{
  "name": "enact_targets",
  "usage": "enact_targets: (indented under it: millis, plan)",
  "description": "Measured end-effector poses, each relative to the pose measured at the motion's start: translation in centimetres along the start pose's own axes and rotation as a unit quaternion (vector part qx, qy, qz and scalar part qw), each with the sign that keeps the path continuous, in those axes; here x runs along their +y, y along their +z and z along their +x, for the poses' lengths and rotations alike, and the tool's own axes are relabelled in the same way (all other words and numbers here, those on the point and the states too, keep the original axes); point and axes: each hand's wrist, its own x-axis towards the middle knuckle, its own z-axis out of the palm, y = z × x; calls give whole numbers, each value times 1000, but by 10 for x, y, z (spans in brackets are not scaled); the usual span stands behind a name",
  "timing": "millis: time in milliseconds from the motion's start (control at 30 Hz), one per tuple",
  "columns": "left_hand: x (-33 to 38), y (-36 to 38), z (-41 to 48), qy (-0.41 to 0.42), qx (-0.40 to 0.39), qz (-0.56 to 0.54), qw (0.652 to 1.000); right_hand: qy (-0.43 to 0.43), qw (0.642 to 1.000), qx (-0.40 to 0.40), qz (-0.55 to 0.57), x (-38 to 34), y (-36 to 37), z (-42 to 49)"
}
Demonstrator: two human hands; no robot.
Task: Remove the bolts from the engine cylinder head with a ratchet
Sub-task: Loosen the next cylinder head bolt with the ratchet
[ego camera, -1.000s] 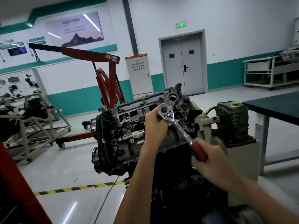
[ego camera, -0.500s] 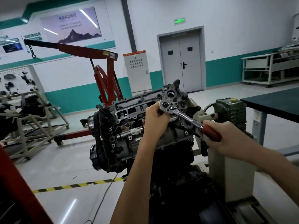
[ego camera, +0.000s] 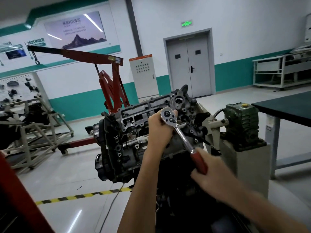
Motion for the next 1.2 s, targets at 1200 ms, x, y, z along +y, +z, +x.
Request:
enact_targets:
  millis: [1200]
  plan:
    - [2, 8, -2, 4, 5, -17, 1000, 61, 970, 112, 208, -29, 79, -7]
